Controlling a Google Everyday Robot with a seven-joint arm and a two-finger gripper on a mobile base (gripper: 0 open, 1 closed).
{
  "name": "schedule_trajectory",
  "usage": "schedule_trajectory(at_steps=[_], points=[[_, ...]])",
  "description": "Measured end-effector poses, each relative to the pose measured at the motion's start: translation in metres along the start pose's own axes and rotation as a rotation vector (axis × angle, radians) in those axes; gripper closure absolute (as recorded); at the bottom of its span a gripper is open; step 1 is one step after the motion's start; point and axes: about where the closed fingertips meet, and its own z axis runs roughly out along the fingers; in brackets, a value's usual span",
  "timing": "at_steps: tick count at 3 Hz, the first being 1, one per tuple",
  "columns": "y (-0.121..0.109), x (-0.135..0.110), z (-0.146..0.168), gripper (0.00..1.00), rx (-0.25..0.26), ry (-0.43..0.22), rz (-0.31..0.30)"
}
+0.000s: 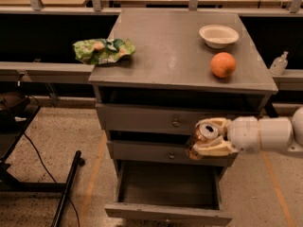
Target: Place orange can into bottom drawer
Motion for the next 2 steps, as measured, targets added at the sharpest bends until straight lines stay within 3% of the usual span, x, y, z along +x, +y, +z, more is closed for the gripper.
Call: schedule_trajectory(at_steps=[1,2], points=[[0.0155,0.0297,0.0077,1.0,0.046,0.02,0.049],[0.0157,0.039,0.013,1.0,0.05,0.016,0.071]])
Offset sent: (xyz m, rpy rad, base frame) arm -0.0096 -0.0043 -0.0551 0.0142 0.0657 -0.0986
